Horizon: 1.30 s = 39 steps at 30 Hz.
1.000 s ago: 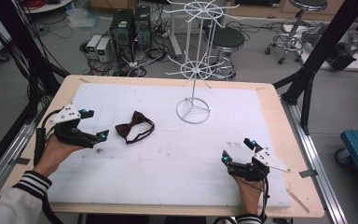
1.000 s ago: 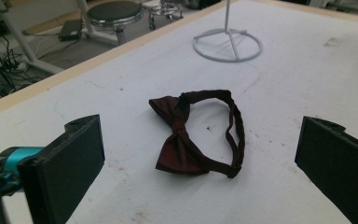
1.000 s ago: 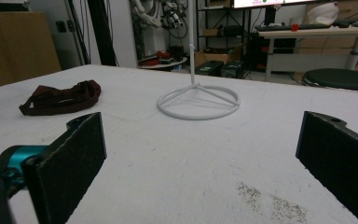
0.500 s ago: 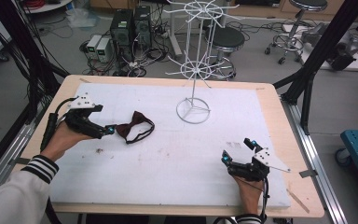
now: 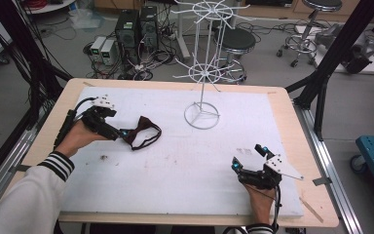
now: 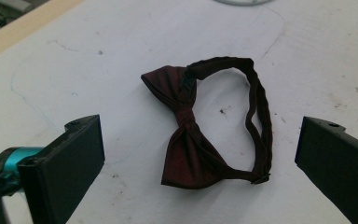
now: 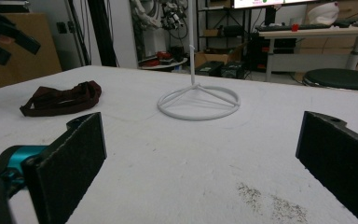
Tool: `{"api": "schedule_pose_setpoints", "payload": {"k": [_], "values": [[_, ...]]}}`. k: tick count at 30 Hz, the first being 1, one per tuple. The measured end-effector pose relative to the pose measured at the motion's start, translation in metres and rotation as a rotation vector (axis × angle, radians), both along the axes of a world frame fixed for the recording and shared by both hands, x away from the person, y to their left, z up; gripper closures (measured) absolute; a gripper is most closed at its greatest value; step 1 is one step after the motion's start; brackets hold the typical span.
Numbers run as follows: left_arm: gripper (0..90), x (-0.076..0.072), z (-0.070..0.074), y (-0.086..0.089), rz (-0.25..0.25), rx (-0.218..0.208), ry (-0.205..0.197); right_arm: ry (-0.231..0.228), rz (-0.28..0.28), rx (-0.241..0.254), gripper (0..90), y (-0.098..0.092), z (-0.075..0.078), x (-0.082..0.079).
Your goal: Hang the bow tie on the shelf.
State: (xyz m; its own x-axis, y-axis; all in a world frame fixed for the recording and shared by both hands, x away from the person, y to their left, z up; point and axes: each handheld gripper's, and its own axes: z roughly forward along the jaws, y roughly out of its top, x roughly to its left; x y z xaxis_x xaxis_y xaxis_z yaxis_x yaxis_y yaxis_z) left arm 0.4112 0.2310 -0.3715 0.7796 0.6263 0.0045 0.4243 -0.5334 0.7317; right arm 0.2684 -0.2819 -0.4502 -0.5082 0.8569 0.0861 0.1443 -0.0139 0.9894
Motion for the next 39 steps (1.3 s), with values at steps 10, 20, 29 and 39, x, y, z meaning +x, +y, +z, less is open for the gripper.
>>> {"api": "schedule_pose_setpoints", "payload": {"k": [10, 20, 29, 39], "values": [[1.7, 0.012, -0.017, -0.007, 0.024, 0.061, 0.078, -0.004, 0.002, 0.0, 0.9, 0.0, 0.0, 0.0], [1.8, 0.021, -0.032, -0.013, 0.068, 0.117, 0.143, 0.0, -0.002, 0.003, 0.9, 0.0, 0.0, 0.0], [12.3, 0.025, -0.037, -0.017, 0.104, 0.13, 0.157, -0.005, -0.002, 0.003, 0.9, -0.001, 0.0, 0.001], [22.5, 0.025, -0.041, -0.02, 0.123, 0.154, 0.175, -0.005, 0.0, 0.005, 0.9, -0.001, 0.0, 0.001]]}}
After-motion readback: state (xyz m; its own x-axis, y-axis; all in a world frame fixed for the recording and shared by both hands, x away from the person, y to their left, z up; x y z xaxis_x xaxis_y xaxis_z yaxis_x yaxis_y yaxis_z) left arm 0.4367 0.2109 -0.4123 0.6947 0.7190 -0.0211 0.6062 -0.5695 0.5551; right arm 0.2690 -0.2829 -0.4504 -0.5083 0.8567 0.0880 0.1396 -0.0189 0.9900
